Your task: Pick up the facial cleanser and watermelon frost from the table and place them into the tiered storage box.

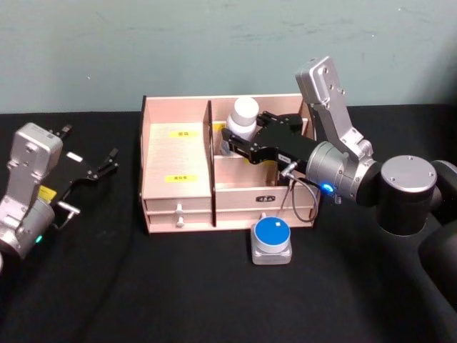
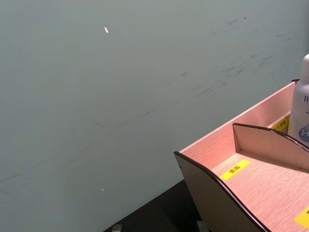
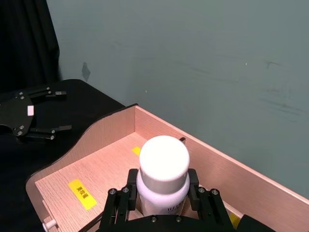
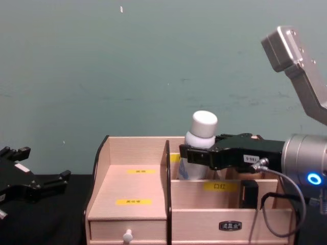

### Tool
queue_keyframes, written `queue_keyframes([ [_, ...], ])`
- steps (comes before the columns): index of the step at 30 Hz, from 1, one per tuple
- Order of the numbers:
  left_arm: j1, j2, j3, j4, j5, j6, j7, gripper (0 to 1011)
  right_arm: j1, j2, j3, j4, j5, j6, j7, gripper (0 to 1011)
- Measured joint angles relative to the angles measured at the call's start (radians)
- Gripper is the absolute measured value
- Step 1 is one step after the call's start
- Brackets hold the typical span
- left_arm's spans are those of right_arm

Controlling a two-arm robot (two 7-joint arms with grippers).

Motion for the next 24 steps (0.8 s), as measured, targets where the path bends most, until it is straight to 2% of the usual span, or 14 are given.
queue_keyframes([
  [5, 0.000, 0.000, 0.000, 0.000, 0.000, 0.000, 0.000, 1001, 0.000, 0.000, 0.000, 0.000, 0.000, 0.000, 0.000, 730],
  [6, 0.000, 0.000, 0.000, 0.000, 0.000, 0.000, 0.000, 1002, 0.000, 0.000, 0.000, 0.000, 0.000, 0.000, 0.000, 787],
  [8, 0.000, 0.000, 0.000, 0.000, 0.000, 0.000, 0.000, 1001, 0.000, 0.000, 0.000, 0.000, 0.000, 0.000, 0.000, 825],
  [9, 0.000, 0.000, 0.000, 0.000, 0.000, 0.000, 0.000, 1001, 0.000, 0.000, 0.000, 0.000, 0.000, -0.001, 0.000, 875],
  [10, 0.000, 0.000, 0.000, 0.000, 0.000, 0.000, 0.000, 1001, 0.000, 0.000, 0.000, 0.000, 0.000, -0.001, 0.000, 875],
  [15, 0.000, 0.000, 0.000, 0.000, 0.000, 0.000, 0.000, 1001, -0.001, 0.001, 0.003, -0.003, 0.000, -0.007, 0.000, 1002],
  [21, 0.000, 0.000, 0.000, 0.000, 0.000, 0.000, 0.000, 1001, -0.008, 0.016, 0.014, -0.043, -0.006, -0.025, -0.005, 1002],
  [24, 0.000, 0.000, 0.000, 0.000, 0.000, 0.000, 0.000, 1001, -0.015, 0.033, 0.022, -0.087, -0.010, -0.023, -0.006, 1002],
])
